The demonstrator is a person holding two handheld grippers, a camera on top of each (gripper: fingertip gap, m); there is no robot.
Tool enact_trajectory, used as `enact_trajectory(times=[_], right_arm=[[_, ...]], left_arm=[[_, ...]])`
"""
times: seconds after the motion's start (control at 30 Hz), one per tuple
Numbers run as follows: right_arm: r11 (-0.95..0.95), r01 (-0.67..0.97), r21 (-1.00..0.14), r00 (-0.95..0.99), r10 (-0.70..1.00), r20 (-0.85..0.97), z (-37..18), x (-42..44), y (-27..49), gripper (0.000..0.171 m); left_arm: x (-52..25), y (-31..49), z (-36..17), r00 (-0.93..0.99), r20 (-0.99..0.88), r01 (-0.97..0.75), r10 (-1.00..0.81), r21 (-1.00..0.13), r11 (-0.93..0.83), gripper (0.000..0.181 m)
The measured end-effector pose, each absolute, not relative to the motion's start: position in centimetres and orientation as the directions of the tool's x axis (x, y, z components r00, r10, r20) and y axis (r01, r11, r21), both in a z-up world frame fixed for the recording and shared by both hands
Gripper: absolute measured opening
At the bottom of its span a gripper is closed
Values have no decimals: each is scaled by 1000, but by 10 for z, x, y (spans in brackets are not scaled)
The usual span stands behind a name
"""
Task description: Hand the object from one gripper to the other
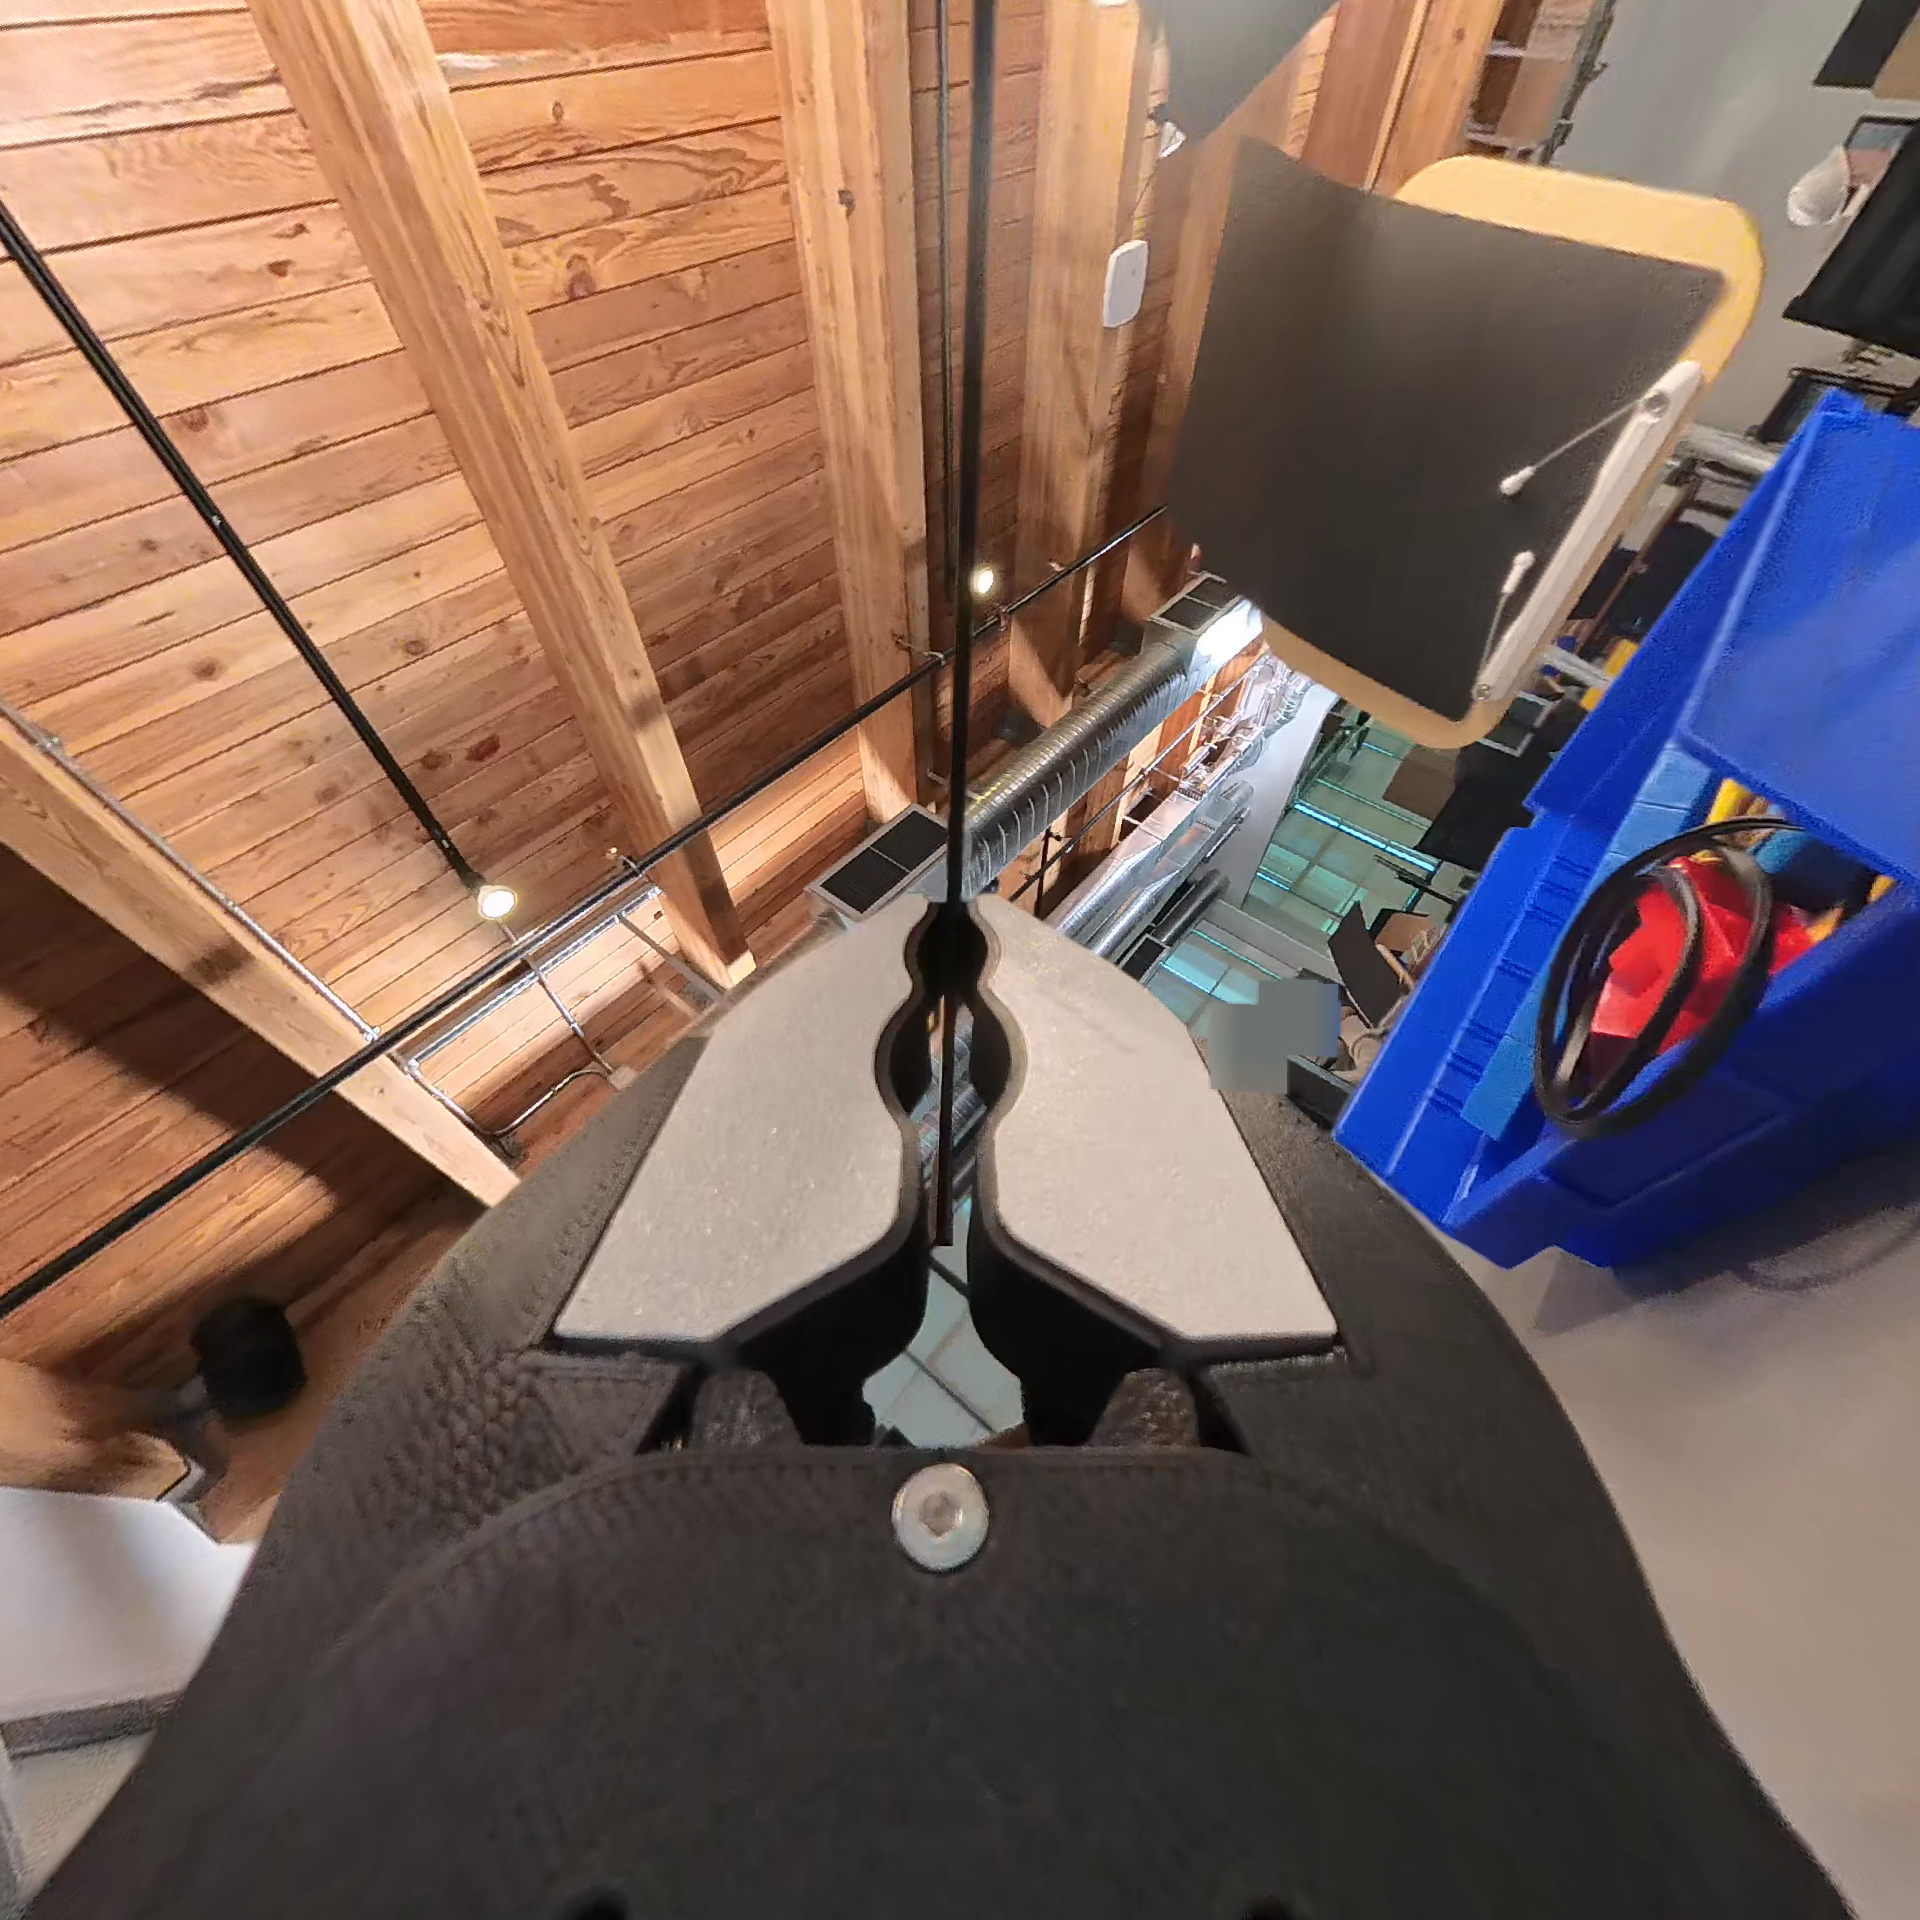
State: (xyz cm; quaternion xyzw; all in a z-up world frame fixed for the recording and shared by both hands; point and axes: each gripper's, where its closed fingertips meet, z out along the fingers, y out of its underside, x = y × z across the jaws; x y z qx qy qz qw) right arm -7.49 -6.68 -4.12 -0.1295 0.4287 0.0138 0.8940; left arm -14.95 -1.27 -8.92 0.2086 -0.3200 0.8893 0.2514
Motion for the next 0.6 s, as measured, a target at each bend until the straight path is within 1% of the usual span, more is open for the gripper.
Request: enact_trajectory(times=[0.03, 0.13, 0.2, 0.3, 0.33, 0.4, 0.43, 0.47, 0.53, 0.6], right_arm=[[962, -132, -238, 645, -99, -757, -36, -80, -63, 2], [941, -114, -318, 668, -165, -725, -29, -89, -51, 2], [927, -122, -354, 667, -187, -721, -34, -89, -45, 1], [894, -130, -429, 662, -244, -709, -43, -84, -41, 2], [878, -133, -460, 659, -268, -703, -46, -82, -42, 1], [830, -166, -533, 660, -308, -685, -52, -79, -41, 2], [804, -183, -566, 662, -325, -675, -56, -79, -40, 2], [781, -208, -589, 668, -327, -669, -61, -79, -39, 1], [736, -280, -616, 673, -308, -673, -73, -80, -32, 2], [676, -365, -640, 672, -284, -684, -86, -81, -22, 2]], left_arm=[[-151, -10, -87, -790, 523, -577, 321, -456, -677, 52], [-160, -5, -79, -849, 452, -498, 275, -509, -702, 52], [-159, -4, -81, -885, 429, -418, 180, -562, -714, 52], [-143, -2, -87, -874, 480, -388, 72, -602, -698, 52], [-135, -1, -91, -869, 495, -359, 0, -630, -688, 51], [-118, 6, -96, -859, 475, -248, -190, -711, -658, 51], [-112, 11, -95, -861, 439, -192, -257, -748, -636, 51], [-109, 12, -94, -861, 416, -172, -293, -780, -602, 50], [-106, 10, -91, -871, 413, -217, -266, -810, -545, 52], [-95, 13, -92, -863, 405, -217, -301, -837, -502, 55]])
